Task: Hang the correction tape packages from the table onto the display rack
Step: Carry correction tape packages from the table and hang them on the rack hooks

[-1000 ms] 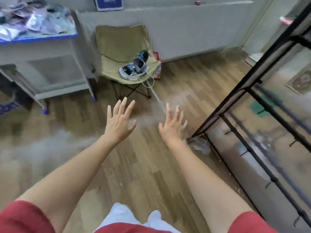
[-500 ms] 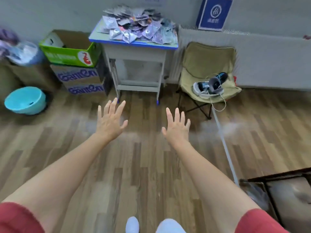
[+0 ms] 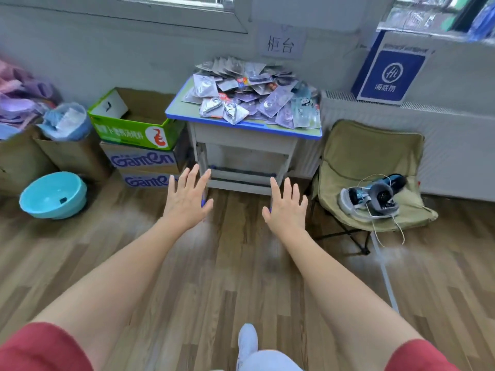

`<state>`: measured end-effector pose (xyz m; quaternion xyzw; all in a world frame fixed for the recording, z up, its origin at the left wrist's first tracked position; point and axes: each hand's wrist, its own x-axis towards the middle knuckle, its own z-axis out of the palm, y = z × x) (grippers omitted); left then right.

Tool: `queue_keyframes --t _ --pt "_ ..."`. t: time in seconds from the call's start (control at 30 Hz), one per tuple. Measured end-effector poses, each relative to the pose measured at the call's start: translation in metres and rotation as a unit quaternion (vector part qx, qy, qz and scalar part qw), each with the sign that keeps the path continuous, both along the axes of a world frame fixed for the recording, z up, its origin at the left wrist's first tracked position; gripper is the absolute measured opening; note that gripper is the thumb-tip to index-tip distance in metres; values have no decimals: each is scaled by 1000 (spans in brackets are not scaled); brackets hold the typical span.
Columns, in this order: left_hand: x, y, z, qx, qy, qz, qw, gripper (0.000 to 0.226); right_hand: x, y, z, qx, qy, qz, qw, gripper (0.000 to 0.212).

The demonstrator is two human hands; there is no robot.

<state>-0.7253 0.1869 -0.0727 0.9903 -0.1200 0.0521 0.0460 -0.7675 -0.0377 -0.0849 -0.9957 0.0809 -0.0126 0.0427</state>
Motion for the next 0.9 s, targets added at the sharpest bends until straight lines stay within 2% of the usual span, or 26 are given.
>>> queue_keyframes --t 0.43,0.6,0.9 --pt "268 -27 14 -22 6 27 999 72 279 -30 17 40 4 2 999 74" --pt "388 -26 14 -10 7 15 1000 72 396 -27 19 69 21 -35 997 73" --pt "531 -41 2 -6 60 6 998 72 531 -48 16 76 45 -46 995 77"
